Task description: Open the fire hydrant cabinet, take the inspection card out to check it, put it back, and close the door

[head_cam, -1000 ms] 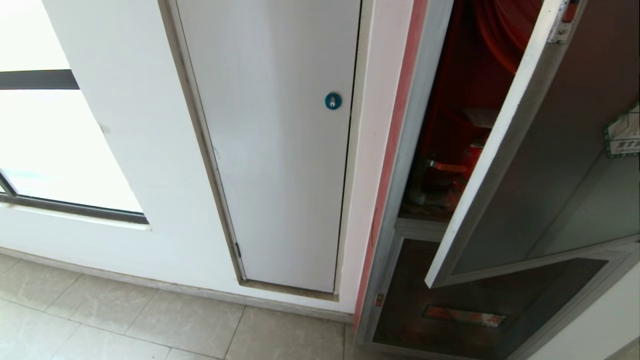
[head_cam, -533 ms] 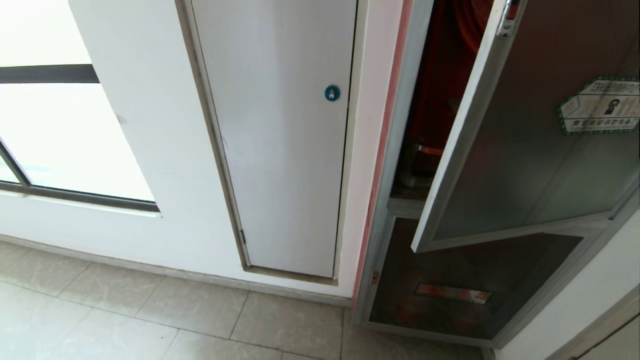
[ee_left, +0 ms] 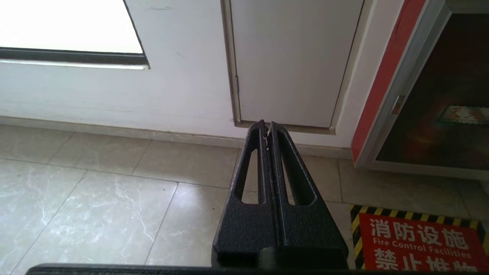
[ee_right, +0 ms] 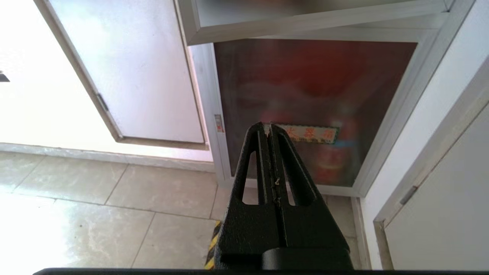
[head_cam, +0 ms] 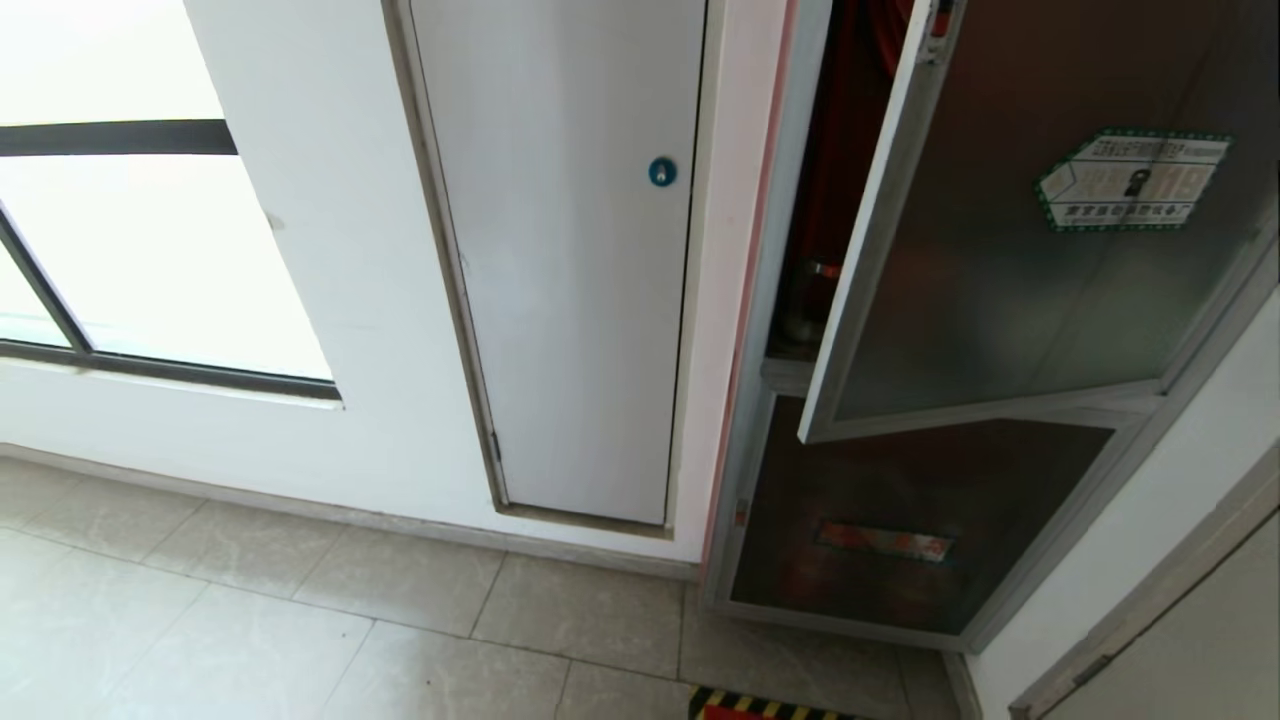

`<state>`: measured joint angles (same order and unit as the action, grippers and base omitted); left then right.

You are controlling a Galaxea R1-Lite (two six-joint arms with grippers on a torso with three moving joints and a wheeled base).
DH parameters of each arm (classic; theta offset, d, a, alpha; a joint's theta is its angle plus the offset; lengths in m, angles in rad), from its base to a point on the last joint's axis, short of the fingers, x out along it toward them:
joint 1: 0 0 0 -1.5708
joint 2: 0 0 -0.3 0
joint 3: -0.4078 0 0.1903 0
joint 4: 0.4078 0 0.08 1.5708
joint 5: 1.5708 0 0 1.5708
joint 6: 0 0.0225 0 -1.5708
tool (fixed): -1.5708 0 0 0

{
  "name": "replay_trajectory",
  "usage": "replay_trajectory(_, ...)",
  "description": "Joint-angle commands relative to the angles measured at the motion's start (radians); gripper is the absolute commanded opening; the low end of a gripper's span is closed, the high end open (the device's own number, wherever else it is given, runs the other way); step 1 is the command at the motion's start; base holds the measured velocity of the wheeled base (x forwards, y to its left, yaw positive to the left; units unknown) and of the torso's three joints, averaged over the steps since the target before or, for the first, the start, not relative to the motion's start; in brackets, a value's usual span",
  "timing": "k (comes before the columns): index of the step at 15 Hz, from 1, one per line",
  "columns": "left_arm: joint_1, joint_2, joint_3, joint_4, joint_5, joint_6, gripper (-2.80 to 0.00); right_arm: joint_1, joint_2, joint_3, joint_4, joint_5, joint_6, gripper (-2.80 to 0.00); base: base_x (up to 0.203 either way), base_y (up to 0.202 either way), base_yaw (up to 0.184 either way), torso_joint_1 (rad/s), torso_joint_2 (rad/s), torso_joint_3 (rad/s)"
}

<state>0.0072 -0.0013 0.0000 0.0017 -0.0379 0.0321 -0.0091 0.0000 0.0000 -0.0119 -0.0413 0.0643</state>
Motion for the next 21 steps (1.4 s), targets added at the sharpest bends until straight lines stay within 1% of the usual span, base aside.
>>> replay_trajectory(1,0.0,0.001,0.001,0.0,0.0,0.0,-2.8,0.0,0.0,0.0,0.001,0.0,0.0,-2.8,-0.196,0.0,0.004,0.002,0.01,0.002)
replay_trajectory(4,0.0,0.001,0.0,0.0,0.0,0.0,-2.8,0.0,0.0,0.0,0.0,0.0,0.0,-2.8,-0.131,0.0,0.003,-0.006,0.0,0.004)
replay_trajectory(21,0.0,0.001,0.0,0.0,0.0,0.0,-2.8,0.0,0.0,0.0,0.0,0.0,0.003,-2.8,0.0,0.0,0.0,0.0,0.0,0.0)
